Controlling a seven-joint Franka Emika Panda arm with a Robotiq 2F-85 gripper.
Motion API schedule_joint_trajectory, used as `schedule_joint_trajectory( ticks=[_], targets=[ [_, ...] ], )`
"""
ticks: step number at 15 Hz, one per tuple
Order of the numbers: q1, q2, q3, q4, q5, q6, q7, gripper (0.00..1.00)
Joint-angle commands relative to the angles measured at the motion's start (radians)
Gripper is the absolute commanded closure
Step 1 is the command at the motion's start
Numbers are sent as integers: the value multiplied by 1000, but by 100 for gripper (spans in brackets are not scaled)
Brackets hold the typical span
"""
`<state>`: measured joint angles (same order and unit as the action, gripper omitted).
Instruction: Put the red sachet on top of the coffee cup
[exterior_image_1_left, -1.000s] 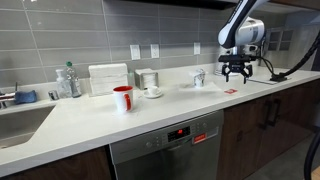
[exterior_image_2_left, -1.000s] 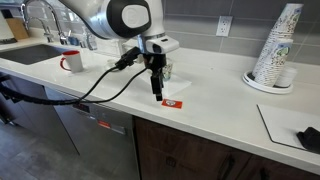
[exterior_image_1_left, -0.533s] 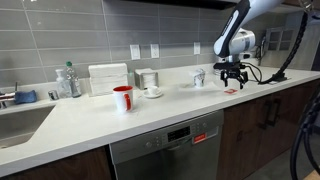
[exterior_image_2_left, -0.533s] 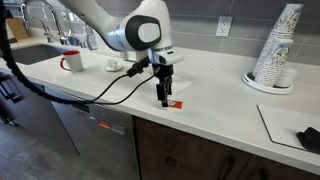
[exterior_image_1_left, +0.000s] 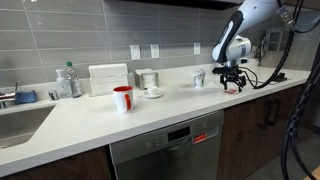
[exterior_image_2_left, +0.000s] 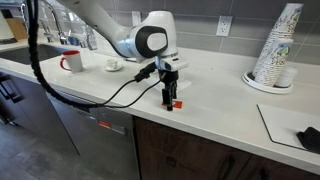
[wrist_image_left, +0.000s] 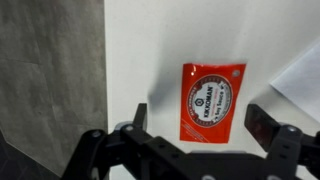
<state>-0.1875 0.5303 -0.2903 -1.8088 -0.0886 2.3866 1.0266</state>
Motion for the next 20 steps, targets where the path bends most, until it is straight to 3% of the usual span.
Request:
schedule_joint_trajectory(
  ticks=[1, 3, 11, 14, 20],
  targets=[
    [4, 56, -11, 63, 34, -31, 8, 25],
    [3, 66, -10, 79, 41, -36, 7, 32],
    [7, 79, -15, 114, 38, -56, 11, 93],
    [8, 70, -15, 115, 38, -66, 9, 100],
    [17, -15, -26, 100, 27, -117, 8, 96]
  ],
)
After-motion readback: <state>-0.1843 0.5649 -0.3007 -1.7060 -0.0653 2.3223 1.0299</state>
